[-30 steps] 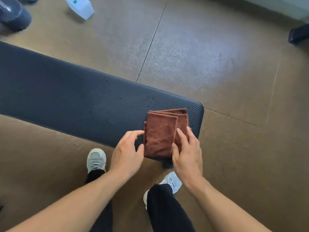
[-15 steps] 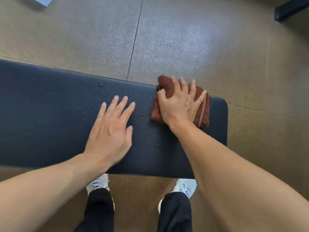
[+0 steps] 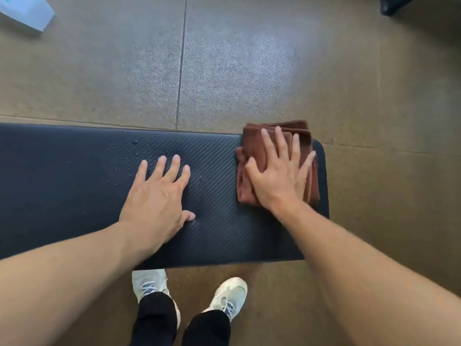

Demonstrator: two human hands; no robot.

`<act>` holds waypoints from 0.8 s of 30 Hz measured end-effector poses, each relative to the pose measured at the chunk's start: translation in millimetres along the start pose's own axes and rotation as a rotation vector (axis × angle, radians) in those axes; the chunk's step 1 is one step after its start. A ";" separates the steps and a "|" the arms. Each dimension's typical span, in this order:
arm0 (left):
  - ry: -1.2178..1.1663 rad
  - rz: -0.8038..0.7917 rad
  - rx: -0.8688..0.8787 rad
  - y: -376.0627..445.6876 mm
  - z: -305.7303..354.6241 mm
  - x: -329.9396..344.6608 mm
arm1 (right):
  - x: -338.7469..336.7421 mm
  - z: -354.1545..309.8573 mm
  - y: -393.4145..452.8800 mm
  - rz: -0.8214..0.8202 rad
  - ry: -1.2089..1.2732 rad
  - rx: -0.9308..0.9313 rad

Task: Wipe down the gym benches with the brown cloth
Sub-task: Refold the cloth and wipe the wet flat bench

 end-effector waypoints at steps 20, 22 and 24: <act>0.023 0.023 0.010 1.9 1.5 2.9 | -0.8 9.7 -8.8 0.039 0.011 -0.049; -0.023 0.075 0.056 -2.6 -1.7 9.4 | -0.1 -7.3 3.5 0.057 0.065 0.068; -0.129 0.163 0.127 -12.0 -7.9 12.9 | 13.0 -29.9 -18.8 0.089 0.119 0.105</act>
Point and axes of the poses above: each hand's wrist, its own y-axis towards the middle knuckle, its own x-axis out of the palm, z = x × y, the point moved 10 cm from there along y, towards the middle knuckle, and after that the axes turned 6 degrees about -z, right-handed, at the moved point
